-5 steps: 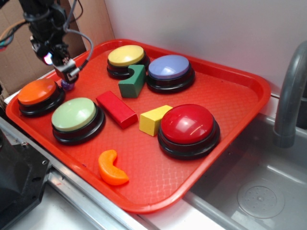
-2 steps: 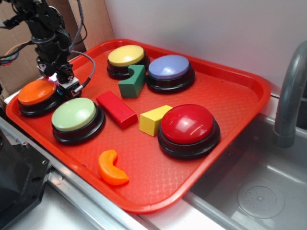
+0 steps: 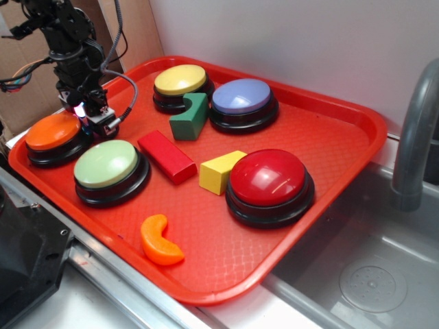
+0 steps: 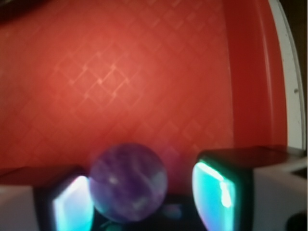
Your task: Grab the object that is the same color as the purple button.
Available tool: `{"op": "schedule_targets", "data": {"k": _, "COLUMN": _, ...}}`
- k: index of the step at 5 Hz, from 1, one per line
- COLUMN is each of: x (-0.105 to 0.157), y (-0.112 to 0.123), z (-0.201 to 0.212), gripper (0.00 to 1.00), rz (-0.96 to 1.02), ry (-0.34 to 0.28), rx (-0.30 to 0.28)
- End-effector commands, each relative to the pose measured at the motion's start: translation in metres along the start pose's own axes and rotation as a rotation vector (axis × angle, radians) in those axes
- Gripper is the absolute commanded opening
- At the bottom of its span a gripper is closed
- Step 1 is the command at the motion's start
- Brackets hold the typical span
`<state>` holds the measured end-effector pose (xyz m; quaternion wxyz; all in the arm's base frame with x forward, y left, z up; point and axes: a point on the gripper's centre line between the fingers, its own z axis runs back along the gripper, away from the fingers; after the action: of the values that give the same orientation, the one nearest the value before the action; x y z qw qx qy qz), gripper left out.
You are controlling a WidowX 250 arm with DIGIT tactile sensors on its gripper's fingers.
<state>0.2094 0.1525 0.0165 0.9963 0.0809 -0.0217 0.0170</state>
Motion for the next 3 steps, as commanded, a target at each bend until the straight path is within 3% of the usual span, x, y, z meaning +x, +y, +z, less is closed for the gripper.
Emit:
{"op": "schedule_targets", "data": {"k": 1, "x": 0.002, "y": 0.011, "z": 0.008, "gripper": 0.0, "rz": 0.052, "ry": -0.016, "rx": 0.032}}
{"op": "schedule_targets", "data": {"k": 2, "x": 0.014, "y": 0.001, "z": 0.049, "gripper": 0.0, "rz": 0.123, "ry": 0.037, "rx": 0.056}}
{"op": "schedule_targets", "data": {"k": 3, "x": 0.028, "y": -0.017, "z": 0.093, "gripper": 0.0, "rz": 0.157, "ry": -0.028, "rx": -0.007}}
